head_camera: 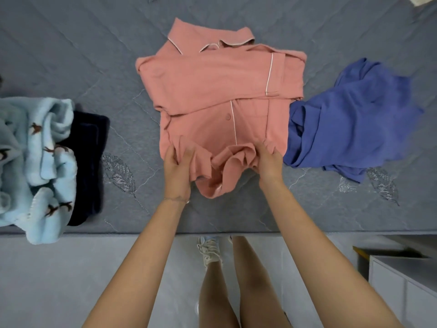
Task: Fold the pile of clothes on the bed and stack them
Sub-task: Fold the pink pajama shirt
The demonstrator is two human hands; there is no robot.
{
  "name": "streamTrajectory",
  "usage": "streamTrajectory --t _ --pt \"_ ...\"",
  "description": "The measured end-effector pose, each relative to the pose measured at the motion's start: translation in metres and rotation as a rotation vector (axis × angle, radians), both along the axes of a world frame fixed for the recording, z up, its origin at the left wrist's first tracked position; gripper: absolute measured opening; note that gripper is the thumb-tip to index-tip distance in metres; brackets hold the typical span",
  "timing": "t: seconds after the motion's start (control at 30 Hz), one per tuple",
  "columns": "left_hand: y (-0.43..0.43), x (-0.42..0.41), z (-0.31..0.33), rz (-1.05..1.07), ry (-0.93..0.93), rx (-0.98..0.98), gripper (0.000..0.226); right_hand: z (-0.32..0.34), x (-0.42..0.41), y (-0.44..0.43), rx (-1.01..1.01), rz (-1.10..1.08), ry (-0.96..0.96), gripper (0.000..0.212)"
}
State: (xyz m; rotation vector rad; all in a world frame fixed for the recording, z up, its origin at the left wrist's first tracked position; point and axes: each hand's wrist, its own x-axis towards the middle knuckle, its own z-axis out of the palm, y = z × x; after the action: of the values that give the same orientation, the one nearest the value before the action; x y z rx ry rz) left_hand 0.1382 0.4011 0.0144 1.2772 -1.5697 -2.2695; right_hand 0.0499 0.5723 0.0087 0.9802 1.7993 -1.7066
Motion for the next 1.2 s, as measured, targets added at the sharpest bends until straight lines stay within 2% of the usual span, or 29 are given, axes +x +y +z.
streamTrajectory --t 0.07,0.1,0.23,0.3,0.37,0.5,0.63,0.77,0.83,0.9,0.93,1.0,1.03,1.07,1.13,1.2 --pt "-0.003 -0.034 0.005 0.067 0.002 0.102 0.056 0.004 -0.034 -0.003 -0.041 0.01 -0.02 0.011" --pt "-0.003 -0.044 0.006 0.094 0.002 0.145 0.061 0.004 -0.044 -0.004 -0.047 0.021 -0.029 0.015" --pt "-0.005 -0.092 0.014 0.159 0.043 0.222 0.043 0.008 -0.098 -0.012 -0.109 0.057 -0.043 0.018" --pt "-0.009 -0.115 0.022 0.19 0.057 0.242 0.04 0.009 -0.124 -0.014 -0.123 0.052 -0.015 0.041" --pt "-0.017 -0.138 0.027 0.229 0.092 0.275 0.037 0.007 -0.15 -0.017 -0.108 0.033 0.017 0.054" --pt "-0.038 -0.186 0.035 0.34 0.167 0.311 0.024 0.013 -0.201 -0.027 -0.088 -0.036 0.095 0.038" --pt "-0.079 -0.228 0.024 0.497 0.147 0.344 0.017 0.006 -0.253 -0.039 -0.096 -0.117 0.108 0.004" --pt "-0.121 -0.248 0.001 0.567 0.156 0.364 0.014 0.001 -0.287 -0.049 -0.11 -0.141 0.125 0.018" --pt "-0.143 -0.257 -0.008 0.623 0.215 0.395 0.01 0.0 -0.298 -0.057 -0.113 -0.138 0.127 0.013" --pt "-0.165 -0.267 -0.018 0.676 0.266 0.44 0.019 -0.002 -0.306 -0.065 -0.105 -0.122 0.155 0.006" --pt "-0.173 -0.272 -0.023 0.694 0.278 0.45 0.019 -0.006 -0.312 -0.069 -0.095 -0.098 0.166 0.017" --pt "-0.18 -0.278 -0.029 0.577 0.175 0.272 0.018 -0.013 -0.322 -0.074 -0.054 -0.045 0.199 0.042" --pt "-0.18 -0.28 -0.032 0.431 0.071 0.091 0.025 -0.013 -0.323 -0.077 -0.024 0.018 0.231 0.049" --pt "-0.178 -0.279 -0.034 0.236 -0.029 -0.117 0.038 -0.007 -0.32 -0.081 0.011 0.101 0.265 0.049" --pt "-0.166 -0.272 -0.043 -0.12 -0.112 -0.436 0.064 -0.006 -0.31 -0.085 0.117 0.269 0.305 0.055" --pt "-0.148 -0.262 -0.049 -0.304 -0.084 -0.573 0.069 -0.02 -0.297 -0.078 0.198 0.404 0.321 0.061"
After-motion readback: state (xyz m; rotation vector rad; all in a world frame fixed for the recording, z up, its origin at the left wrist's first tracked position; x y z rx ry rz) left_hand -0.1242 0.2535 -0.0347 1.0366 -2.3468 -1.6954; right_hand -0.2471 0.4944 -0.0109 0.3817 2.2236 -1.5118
